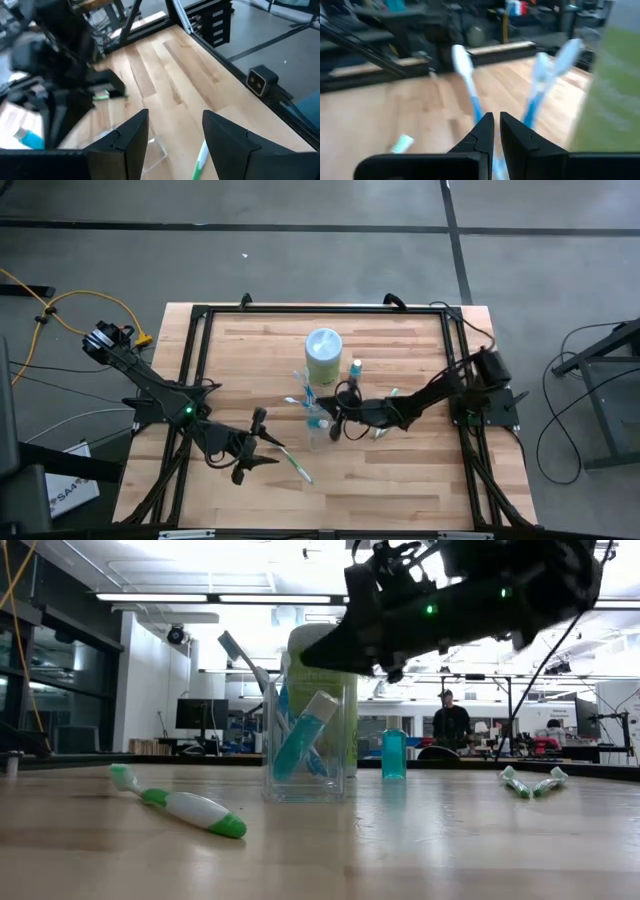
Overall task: Pick & Place toothbrushing station
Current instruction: Put the mouthwash into the transparent organizer
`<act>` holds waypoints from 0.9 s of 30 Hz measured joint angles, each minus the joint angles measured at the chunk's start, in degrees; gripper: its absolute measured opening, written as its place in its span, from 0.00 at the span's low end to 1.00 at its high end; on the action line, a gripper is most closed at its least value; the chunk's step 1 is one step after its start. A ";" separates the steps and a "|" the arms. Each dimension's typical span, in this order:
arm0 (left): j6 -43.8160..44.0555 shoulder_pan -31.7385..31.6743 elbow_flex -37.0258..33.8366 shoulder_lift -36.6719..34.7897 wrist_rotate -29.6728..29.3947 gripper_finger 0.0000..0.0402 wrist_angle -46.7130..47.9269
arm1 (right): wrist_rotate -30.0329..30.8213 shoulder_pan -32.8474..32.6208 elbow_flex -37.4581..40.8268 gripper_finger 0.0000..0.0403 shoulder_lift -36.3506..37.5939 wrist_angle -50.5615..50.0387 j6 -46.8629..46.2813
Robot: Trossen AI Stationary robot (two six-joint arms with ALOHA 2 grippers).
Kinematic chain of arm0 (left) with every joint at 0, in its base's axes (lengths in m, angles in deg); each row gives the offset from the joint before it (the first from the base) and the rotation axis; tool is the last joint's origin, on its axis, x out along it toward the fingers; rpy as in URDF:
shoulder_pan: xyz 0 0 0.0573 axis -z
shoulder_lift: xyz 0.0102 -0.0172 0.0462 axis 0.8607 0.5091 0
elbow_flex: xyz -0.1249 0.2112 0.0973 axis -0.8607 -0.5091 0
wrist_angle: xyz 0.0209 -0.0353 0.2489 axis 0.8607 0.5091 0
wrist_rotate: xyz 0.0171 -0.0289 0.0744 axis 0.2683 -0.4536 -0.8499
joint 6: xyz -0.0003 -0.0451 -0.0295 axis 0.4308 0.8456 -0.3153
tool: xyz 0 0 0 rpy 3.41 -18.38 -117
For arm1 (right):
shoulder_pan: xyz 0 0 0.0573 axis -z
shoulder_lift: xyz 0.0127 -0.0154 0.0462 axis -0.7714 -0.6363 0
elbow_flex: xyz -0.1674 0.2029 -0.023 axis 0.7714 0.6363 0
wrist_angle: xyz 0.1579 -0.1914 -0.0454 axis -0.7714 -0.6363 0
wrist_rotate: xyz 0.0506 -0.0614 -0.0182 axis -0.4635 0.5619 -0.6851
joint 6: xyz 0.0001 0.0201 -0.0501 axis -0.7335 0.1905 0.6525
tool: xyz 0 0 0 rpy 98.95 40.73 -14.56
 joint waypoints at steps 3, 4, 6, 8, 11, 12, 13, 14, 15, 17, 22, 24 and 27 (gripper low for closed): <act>1.94 0.52 0.00 0.00 -2.11 0.45 1.79 | 3.51 0.00 0.00 0.06 5.05 -10.72 -1.65; 2.17 0.65 0.00 0.00 -2.92 0.45 2.24 | 4.51 -0.08 0.00 0.06 6.83 -13.76 -2.04; 3.00 0.92 0.00 0.00 -3.88 0.45 2.73 | 6.33 -0.13 -0.02 0.06 10.11 -19.12 -3.44; 3.36 1.19 0.00 0.00 -3.96 0.45 2.83 | 8.17 -0.15 -0.02 0.06 13.43 -25.47 -5.58; 3.57 1.64 0.00 0.00 -3.96 0.45 2.87 | 8.49 0.15 -0.02 0.06 17.52 -33.79 -9.58; 3.66 1.70 0.00 0.00 -3.96 0.45 2.90 | 8.41 0.34 -0.02 0.06 18.70 -36.73 -11.09; 3.98 1.78 0.00 0.00 -3.96 0.45 2.95 | 7.99 0.59 -0.02 0.06 19.60 -39.47 -12.57; 4.21 1.82 0.00 0.00 -3.96 0.45 3.13 | 7.34 0.90 -0.02 0.06 20.35 -41.95 -13.88; 4.30 1.82 0.00 0.00 -3.96 0.45 3.28 | 6.41 1.24 -0.02 0.06 20.76 -43.88 -15.06; 4.43 1.82 0.00 0.00 -3.96 0.45 3.34 | 4.34 1.78 -0.02 0.09 21.35 -47.17 -16.71; 4.47 1.83 0.00 0.00 -3.94 0.45 3.62 | -1.20 3.83 -0.02 0.21 21.50 -51.58 -16.99; 4.46 1.84 0.00 0.00 -3.93 0.45 3.76 | -1.90 4.55 -0.02 0.27 21.50 -53.77 -16.60; 4.46 1.82 0.00 0.00 -3.92 0.45 3.85 | -2.20 5.42 -0.02 0.35 21.50 -57.37 -15.29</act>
